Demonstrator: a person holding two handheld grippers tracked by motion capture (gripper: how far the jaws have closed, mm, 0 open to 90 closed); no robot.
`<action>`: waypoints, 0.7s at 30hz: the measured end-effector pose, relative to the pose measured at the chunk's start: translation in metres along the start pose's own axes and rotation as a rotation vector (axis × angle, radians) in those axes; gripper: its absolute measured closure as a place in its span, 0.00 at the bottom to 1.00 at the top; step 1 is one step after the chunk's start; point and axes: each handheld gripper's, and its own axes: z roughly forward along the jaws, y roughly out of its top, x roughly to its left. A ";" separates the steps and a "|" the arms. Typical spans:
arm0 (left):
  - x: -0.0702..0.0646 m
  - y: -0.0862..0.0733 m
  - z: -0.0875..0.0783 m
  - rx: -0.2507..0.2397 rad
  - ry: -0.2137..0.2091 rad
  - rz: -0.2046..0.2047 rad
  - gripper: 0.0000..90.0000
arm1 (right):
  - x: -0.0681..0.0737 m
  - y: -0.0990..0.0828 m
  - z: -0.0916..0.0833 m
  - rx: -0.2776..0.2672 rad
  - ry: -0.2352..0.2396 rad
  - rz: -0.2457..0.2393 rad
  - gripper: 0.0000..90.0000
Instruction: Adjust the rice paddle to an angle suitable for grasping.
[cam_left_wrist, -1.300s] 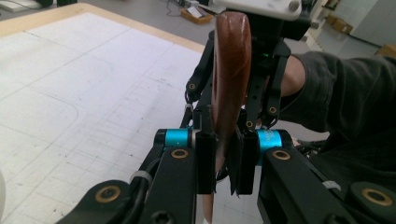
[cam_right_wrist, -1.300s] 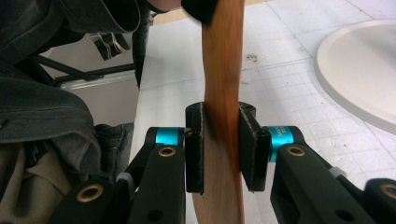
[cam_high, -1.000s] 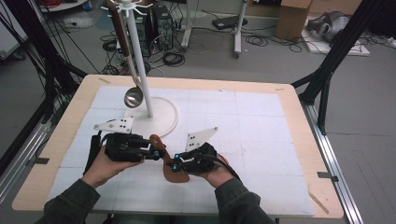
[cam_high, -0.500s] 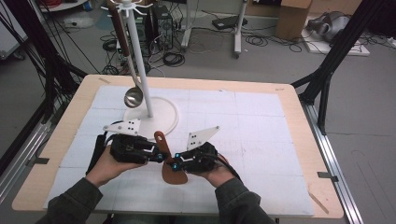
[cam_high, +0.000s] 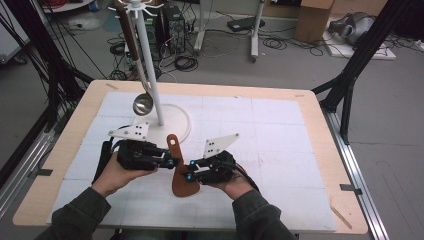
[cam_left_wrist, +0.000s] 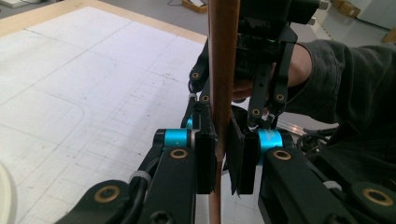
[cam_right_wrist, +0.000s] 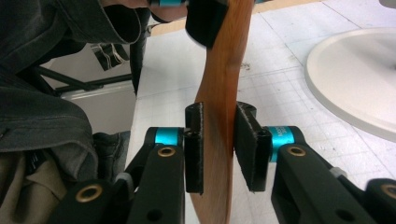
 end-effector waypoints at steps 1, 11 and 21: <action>0.001 0.000 -0.001 -0.004 0.002 -0.001 0.91 | 0.000 0.000 0.000 0.000 -0.004 0.001 0.81; 0.003 0.001 -0.008 0.005 0.048 0.015 0.91 | -0.006 -0.004 -0.013 0.001 -0.078 0.042 0.58; 0.009 0.008 -0.024 0.009 0.094 0.032 0.91 | -0.016 -0.018 -0.039 -0.004 -0.205 0.097 0.37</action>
